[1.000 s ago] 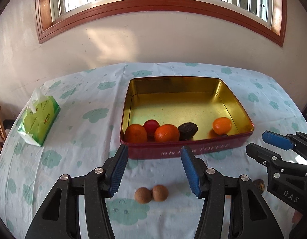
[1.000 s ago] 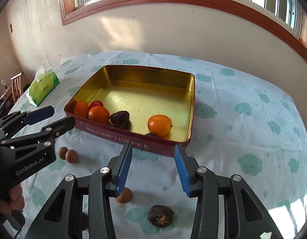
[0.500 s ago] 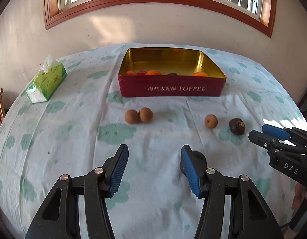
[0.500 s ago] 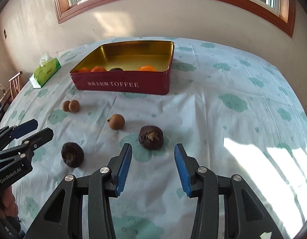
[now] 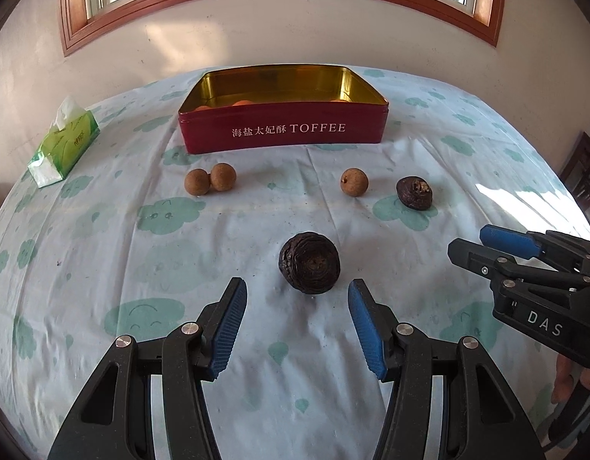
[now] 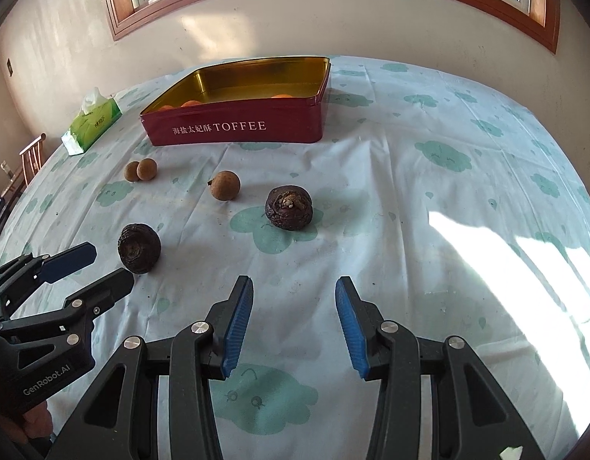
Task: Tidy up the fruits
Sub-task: 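Close left tool on wrinkled brown fruit while right tool approaches another, then close right tool on wrinkled brown fruit while left tool holds its fruit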
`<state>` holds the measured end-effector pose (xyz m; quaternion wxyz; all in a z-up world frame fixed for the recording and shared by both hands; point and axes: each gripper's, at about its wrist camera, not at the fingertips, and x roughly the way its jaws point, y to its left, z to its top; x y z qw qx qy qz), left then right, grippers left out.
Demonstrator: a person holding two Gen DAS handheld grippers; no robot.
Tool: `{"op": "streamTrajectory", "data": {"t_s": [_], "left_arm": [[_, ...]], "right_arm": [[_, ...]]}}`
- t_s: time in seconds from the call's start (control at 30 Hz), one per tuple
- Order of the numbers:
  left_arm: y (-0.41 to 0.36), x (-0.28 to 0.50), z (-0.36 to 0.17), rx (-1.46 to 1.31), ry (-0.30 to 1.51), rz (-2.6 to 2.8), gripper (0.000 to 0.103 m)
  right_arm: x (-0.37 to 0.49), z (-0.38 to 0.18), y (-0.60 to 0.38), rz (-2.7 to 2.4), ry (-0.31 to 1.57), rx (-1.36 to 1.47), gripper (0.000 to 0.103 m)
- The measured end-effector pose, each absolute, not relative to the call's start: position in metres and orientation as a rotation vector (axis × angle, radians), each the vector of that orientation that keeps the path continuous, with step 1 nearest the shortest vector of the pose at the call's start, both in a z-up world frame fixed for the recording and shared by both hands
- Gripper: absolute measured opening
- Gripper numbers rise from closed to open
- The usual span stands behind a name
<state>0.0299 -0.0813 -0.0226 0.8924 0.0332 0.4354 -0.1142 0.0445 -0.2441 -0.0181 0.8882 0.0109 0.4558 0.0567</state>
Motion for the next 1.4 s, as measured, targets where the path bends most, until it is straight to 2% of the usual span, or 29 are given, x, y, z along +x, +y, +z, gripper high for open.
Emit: {"op": "streamTrajectory", "data": {"t_s": [0.63, 0.73, 0.87, 1.4], "left_arm": [[-0.086, 0.059, -0.042, 0.076, 0.901, -0.226, 0.056], [-0.085, 0.061, -0.042, 0.079, 0.896, -0.23, 0.054], [-0.081, 0.065, -0.04, 0.073, 0.895, -0.235, 0.039], [-0.05, 0.084, -0.036, 0.046, 0.883, -0.164, 0.039]], "right_arm": [[0.079, -0.031, -0.244, 0.123, 0.978, 0.012, 0.043], [0.088, -0.031, -0.239, 0.13, 0.979, -0.009, 0.043], [0.1, -0.032, -0.233, 0.132, 0.977, -0.034, 0.045], [0.109, -0.034, -0.226, 0.112, 0.943, -0.074, 0.039]]}}
